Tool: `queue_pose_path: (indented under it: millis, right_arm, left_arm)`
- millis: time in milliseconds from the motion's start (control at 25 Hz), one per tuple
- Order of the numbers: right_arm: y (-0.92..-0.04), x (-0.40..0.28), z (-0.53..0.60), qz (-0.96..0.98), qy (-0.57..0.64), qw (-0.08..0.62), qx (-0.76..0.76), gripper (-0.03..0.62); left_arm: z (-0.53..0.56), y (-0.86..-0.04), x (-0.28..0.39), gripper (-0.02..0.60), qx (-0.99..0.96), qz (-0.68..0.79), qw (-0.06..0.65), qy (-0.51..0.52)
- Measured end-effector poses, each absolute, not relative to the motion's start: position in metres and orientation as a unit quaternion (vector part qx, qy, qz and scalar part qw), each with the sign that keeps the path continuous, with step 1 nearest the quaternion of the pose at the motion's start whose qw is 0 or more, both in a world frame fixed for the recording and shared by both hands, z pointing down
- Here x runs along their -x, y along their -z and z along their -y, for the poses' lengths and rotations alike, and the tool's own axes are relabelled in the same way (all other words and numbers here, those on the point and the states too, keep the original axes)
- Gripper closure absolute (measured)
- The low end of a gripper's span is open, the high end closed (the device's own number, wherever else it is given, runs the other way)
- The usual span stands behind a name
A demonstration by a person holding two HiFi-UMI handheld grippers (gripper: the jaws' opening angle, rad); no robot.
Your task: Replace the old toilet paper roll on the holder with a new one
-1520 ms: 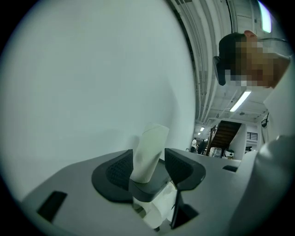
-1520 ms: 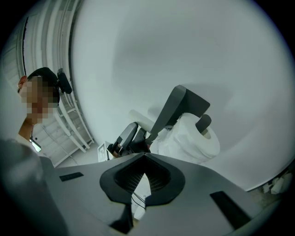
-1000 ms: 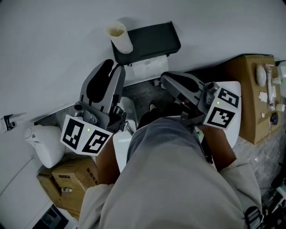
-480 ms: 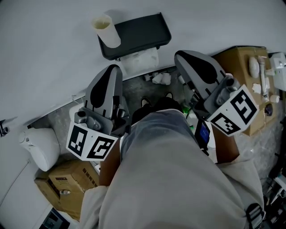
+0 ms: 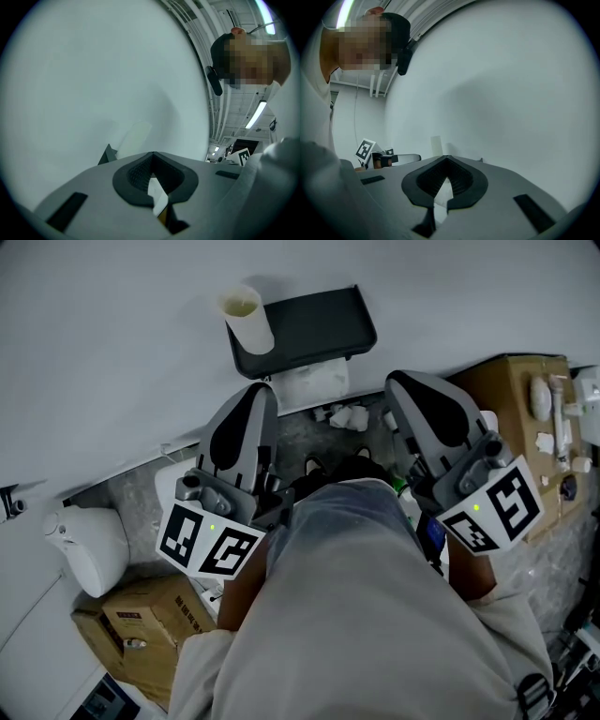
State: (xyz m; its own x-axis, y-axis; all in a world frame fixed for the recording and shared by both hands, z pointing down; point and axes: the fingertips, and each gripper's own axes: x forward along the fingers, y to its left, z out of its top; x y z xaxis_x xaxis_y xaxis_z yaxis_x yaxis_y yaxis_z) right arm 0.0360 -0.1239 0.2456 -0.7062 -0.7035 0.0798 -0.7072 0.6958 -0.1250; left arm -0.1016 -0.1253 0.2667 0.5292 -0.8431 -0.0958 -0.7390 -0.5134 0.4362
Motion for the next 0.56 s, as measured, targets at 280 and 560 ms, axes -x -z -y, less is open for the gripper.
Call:
queue_pose_path:
  millis: [280,560]
  right_arm:
    - [-0.252,-0.026,0.125,0.920,-0.082,0.009,-0.384,0.579]
    - [-0.252,-0.023,0.126,0.919,-0.080,0.011,-0.386,0.579]
  left_arm:
    - [0.130,-0.267,0.105,0.577,-0.858,0.471,0.156,0.135]
    - [0.133,-0.264,0.112,0.577,-0.857,0.472,0.157,0.136]
